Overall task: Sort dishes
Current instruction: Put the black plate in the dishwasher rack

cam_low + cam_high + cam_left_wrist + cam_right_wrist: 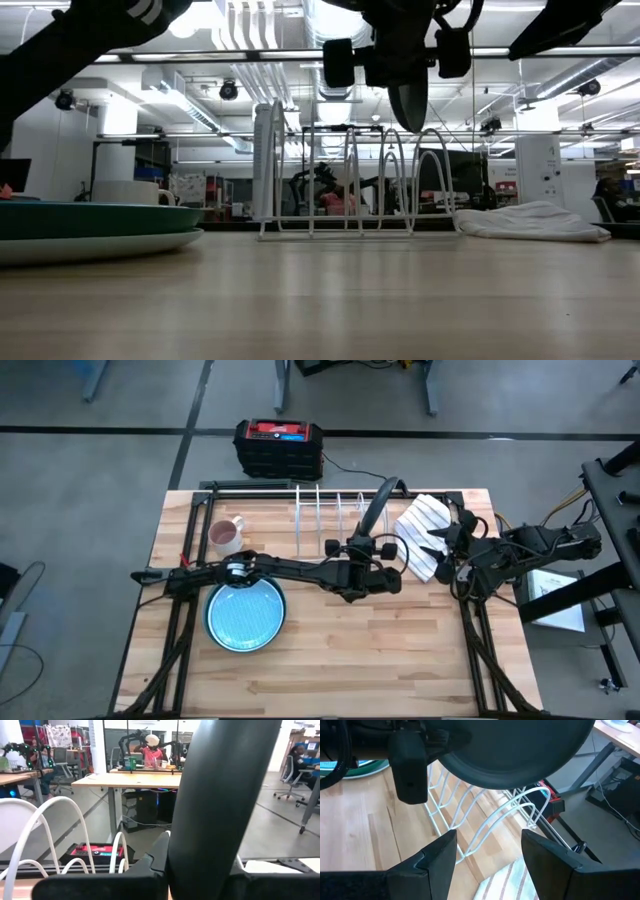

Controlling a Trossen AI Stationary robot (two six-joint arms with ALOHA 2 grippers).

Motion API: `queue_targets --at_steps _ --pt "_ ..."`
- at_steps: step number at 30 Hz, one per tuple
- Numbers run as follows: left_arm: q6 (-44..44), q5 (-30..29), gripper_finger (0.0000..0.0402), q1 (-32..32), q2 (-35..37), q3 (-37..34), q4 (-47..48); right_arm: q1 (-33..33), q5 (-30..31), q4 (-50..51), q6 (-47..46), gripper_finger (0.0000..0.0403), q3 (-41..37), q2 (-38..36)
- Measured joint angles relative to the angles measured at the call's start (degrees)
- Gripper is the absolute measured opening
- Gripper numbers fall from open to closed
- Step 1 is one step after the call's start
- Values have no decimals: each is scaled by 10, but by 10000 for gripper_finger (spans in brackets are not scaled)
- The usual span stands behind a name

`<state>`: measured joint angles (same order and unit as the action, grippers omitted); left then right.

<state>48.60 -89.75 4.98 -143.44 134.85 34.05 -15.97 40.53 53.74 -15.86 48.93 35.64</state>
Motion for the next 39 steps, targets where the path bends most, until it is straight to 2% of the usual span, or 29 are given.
queue_targets --at_steps 16,39 --pt "14 22 45 -2 -2 -3 21 0 0 0 -3 220 0 0" --pt "15 48 49 -2 -2 -4 25 0 0 0 -3 224 -4 1"
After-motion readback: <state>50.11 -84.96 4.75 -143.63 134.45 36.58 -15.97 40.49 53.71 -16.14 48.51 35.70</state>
